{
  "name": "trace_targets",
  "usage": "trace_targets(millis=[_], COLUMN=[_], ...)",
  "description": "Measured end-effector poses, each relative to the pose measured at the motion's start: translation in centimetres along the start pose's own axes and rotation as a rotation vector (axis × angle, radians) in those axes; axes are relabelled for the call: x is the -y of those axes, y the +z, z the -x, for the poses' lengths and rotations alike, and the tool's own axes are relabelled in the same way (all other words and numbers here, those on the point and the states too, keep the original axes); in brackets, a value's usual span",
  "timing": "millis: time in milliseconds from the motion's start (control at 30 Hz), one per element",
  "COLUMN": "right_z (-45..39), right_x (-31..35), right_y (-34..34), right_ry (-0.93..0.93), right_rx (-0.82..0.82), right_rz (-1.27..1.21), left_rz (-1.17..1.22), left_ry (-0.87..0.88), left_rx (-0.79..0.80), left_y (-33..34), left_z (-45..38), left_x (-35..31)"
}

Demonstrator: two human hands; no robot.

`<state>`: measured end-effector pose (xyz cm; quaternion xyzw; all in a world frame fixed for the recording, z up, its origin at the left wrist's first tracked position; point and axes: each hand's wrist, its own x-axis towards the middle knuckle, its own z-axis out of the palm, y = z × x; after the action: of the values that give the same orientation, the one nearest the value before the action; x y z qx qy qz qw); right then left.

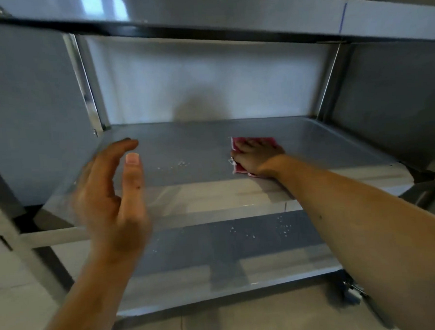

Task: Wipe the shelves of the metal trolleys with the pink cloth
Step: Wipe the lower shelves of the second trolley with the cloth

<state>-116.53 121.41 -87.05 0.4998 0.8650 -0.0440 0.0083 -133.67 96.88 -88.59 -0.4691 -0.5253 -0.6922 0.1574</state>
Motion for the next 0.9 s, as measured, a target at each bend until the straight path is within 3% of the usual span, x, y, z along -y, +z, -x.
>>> trace_targets(millis=[233,533,900], right_z=[-0.5,3.8,9.6], right_x=[11.5,21.8,27.2], right_y=[0.8,1.0,1.7], right_ry=[-0.156,-0.368,-0.626], right_rx=[0.048,0.096,0.079], right_rz=[-0.036,-0.076,0.008], left_rz=[-0.141,-0.098,-0.071], left_ry=[-0.001,0.016,-0.034], left_rx=[-0.219,-0.229,-0.221], left_y=[-5.4,-6.5,-6.9], left_z=[-3.2,-3.8,-4.2], left_x=[1.8,1.3,1.7])
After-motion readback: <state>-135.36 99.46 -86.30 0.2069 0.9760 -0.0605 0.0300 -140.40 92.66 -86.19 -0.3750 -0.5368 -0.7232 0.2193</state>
